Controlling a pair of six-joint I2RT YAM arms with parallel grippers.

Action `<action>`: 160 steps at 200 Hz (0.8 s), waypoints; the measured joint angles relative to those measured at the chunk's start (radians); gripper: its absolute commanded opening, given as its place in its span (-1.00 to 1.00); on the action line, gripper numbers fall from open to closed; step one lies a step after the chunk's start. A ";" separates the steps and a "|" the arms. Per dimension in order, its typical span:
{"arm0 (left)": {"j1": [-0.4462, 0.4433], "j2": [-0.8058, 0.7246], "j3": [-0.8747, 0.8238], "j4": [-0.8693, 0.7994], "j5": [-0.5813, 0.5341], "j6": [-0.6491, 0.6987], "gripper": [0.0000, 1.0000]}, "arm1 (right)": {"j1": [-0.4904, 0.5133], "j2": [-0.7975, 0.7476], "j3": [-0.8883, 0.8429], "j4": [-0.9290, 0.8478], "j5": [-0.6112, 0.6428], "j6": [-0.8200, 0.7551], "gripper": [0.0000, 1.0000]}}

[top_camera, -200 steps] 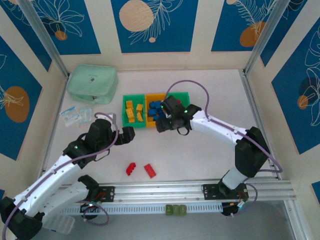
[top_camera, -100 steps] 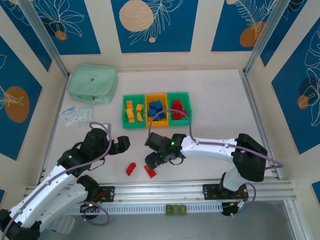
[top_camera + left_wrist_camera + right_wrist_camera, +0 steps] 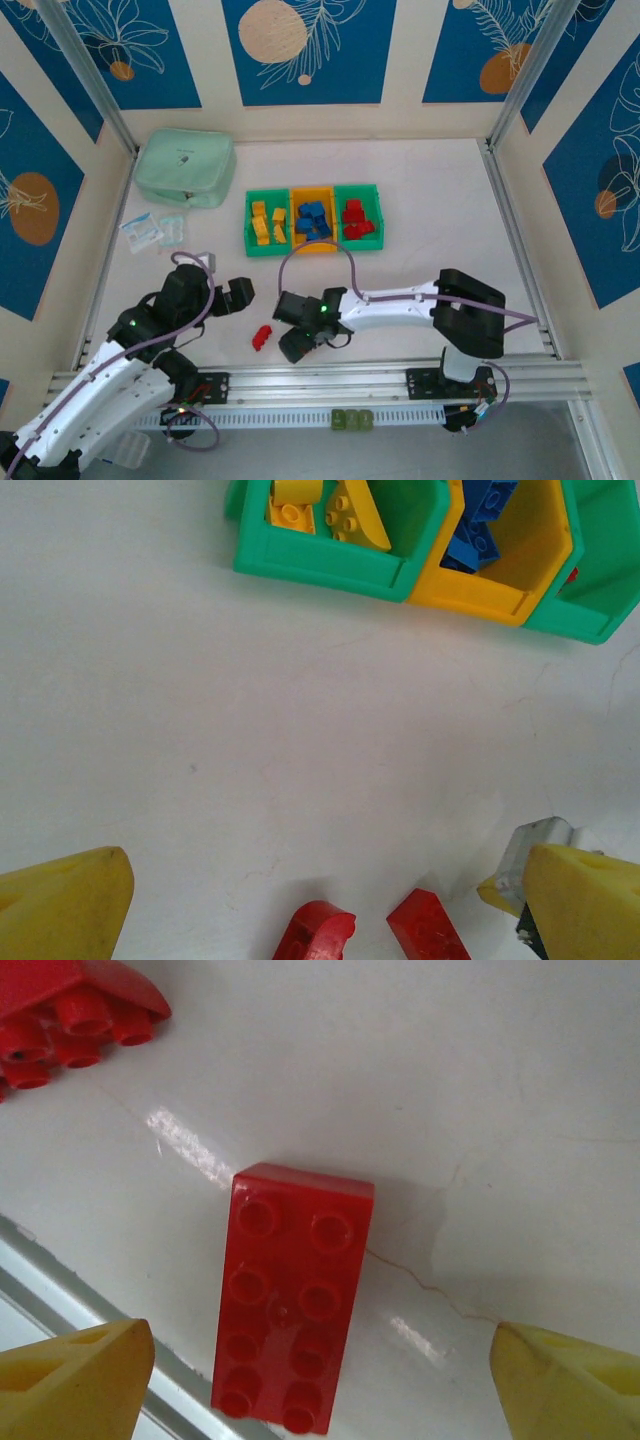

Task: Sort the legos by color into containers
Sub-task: Pick up the lego from the bottom-center of the table.

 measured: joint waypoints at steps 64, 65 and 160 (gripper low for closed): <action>0.000 0.002 -0.004 -0.002 -0.008 0.000 0.99 | 0.004 0.065 0.043 -0.006 0.033 0.000 0.36; 0.000 0.002 -0.004 -0.002 -0.008 0.000 0.99 | 0.004 0.066 0.043 -0.006 0.033 -0.002 0.36; 0.001 0.005 -0.007 0.002 -0.014 0.000 0.99 | 0.004 0.093 0.062 -0.024 0.040 -0.003 -0.04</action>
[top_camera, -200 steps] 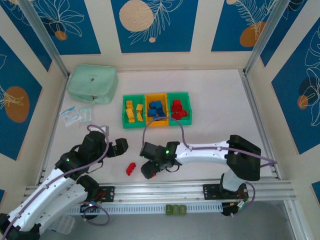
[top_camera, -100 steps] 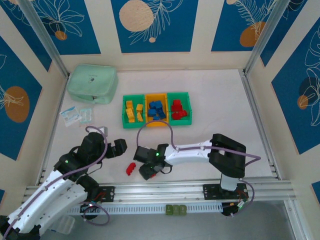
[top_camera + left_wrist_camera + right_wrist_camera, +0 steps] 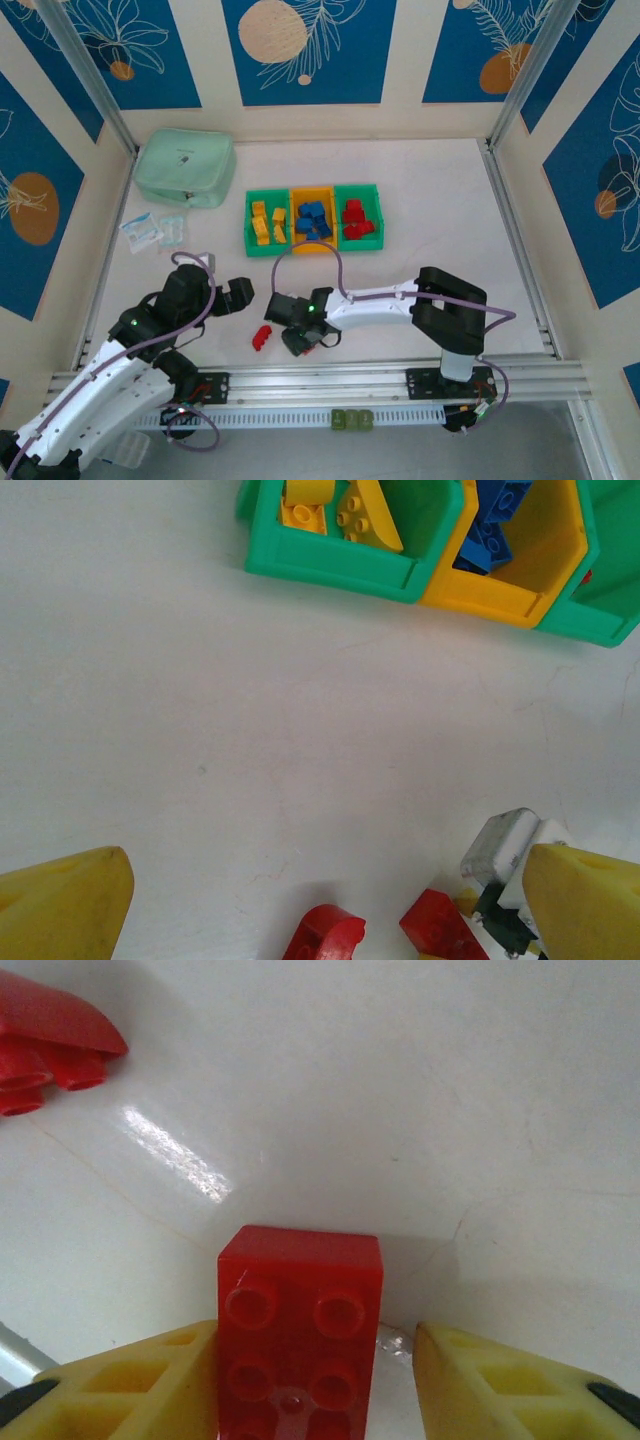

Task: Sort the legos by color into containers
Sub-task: Pick up the lego from the bottom-center of the table, then place the lego in the container.

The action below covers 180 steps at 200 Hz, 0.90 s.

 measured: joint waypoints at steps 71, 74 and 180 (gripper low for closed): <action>0.001 0.007 -0.002 0.000 0.000 0.000 0.99 | -0.010 0.004 0.009 -0.019 0.011 0.004 -0.39; 0.001 0.006 -0.002 0.000 0.000 0.000 0.99 | -0.012 0.003 0.009 -0.019 0.009 0.003 -0.40; 0.002 0.061 0.011 0.048 0.005 0.005 0.99 | -0.198 -0.186 0.005 -0.053 -0.011 0.014 -0.56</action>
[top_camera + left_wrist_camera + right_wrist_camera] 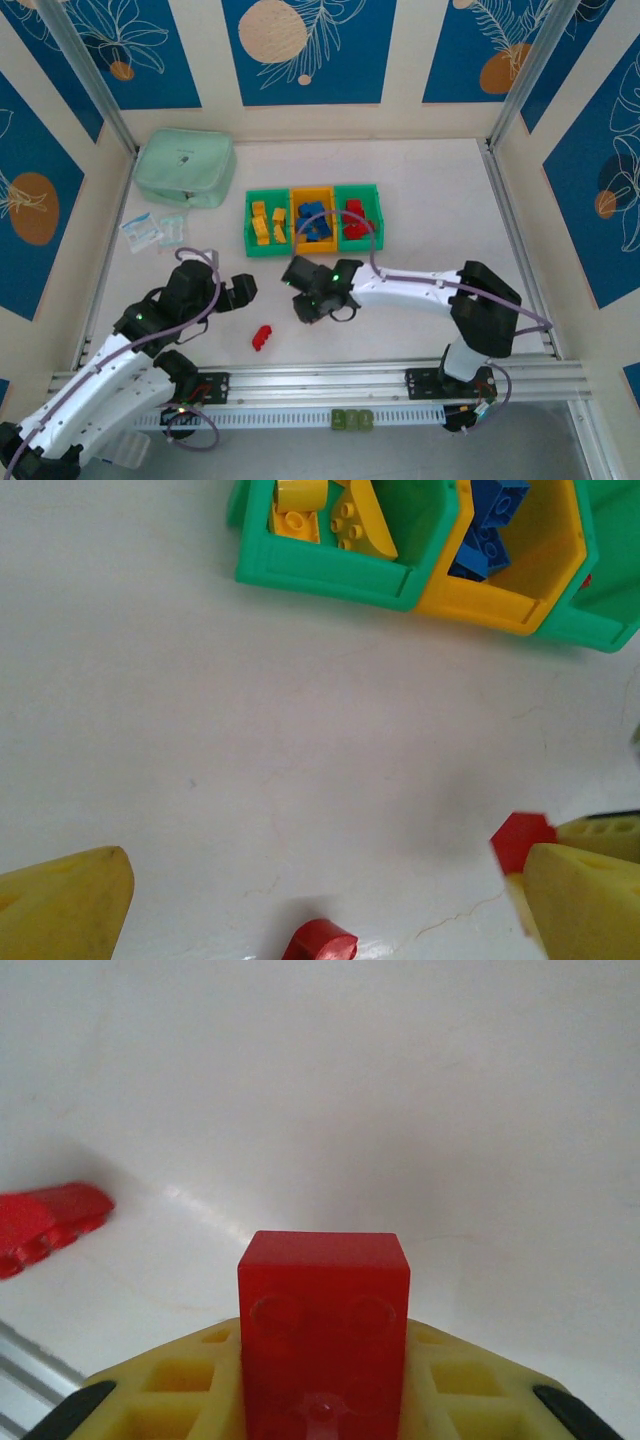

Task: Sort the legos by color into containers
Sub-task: Place the lego in the container.

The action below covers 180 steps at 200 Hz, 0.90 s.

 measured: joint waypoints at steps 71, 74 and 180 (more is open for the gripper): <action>0.002 0.148 0.048 0.112 0.041 0.044 0.99 | -0.334 -0.071 0.074 -0.056 0.028 -0.069 -0.56; 0.002 0.154 0.051 0.118 0.042 0.045 0.99 | -0.348 -0.071 0.079 -0.055 0.029 -0.073 -0.56; 0.010 0.306 0.105 0.267 0.075 0.082 0.99 | -0.636 0.325 0.463 0.003 0.060 -0.216 -0.17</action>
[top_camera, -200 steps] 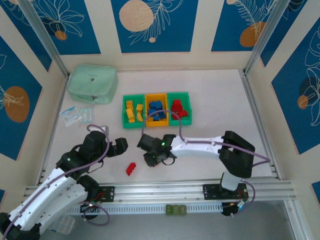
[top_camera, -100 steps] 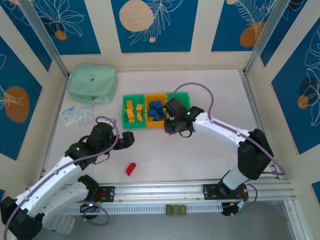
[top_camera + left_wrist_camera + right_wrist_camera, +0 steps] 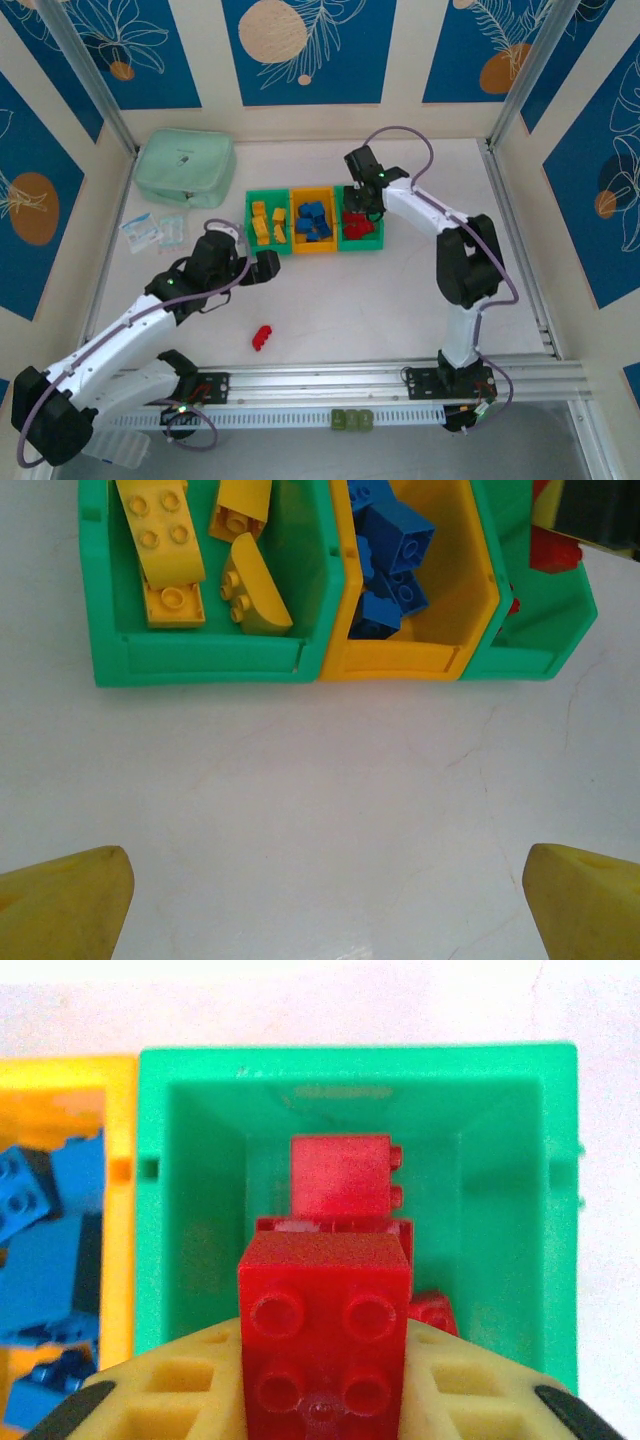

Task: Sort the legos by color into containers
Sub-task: Place the lego in the container.

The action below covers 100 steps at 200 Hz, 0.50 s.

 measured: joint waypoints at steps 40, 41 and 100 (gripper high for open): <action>0.013 0.001 0.006 0.005 0.000 0.015 0.99 | -0.016 0.018 0.011 -0.005 -0.001 -0.038 0.04; 0.013 0.001 0.006 0.005 0.000 0.015 0.99 | -0.016 0.018 0.011 -0.005 0.000 -0.037 0.05; 0.027 0.001 0.006 0.007 0.008 0.019 0.99 | 0.013 -0.113 -0.084 0.003 -0.012 -0.044 0.21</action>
